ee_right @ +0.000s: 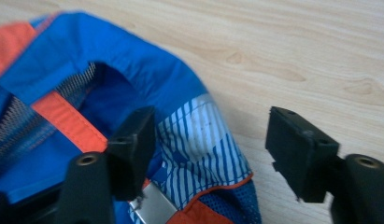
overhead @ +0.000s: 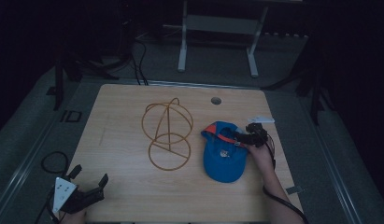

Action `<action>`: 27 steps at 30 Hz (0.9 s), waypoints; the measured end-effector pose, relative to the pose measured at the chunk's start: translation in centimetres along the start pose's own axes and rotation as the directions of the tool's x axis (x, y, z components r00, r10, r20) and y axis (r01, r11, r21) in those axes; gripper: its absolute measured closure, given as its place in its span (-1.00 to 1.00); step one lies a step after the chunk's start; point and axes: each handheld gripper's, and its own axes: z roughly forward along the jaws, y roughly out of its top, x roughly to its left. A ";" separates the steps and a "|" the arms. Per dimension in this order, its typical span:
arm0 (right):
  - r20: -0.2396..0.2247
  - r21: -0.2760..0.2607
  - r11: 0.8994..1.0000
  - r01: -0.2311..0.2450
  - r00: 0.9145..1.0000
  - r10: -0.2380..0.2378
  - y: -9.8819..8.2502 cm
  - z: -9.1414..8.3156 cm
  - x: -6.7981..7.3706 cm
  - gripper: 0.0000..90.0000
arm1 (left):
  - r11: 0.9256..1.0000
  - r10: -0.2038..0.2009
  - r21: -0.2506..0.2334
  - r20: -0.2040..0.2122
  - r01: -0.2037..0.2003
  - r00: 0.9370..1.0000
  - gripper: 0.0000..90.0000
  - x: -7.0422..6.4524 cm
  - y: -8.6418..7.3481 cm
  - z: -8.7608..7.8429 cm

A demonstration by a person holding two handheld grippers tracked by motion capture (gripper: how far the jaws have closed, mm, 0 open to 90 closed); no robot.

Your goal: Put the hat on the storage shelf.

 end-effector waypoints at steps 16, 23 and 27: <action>-0.032 0.068 0.995 0.080 0.996 -0.077 -0.8 1.4 1.0 0.75 | 1.000 0.005 0.009 -0.012 -0.004 1.000 -0.97 0.0 0.0 0.1; -0.012 0.077 0.993 0.087 0.996 -0.087 -0.7 1.3 1.3 0.97 | 1.000 0.013 0.004 -0.009 -0.013 1.000 -0.97 -0.1 0.0 0.1; -0.021 0.055 0.995 0.079 0.997 -0.078 -0.3 0.6 1.2 0.98 | 1.000 0.025 0.011 -0.006 -0.025 1.000 -0.97 -0.2 0.0 0.1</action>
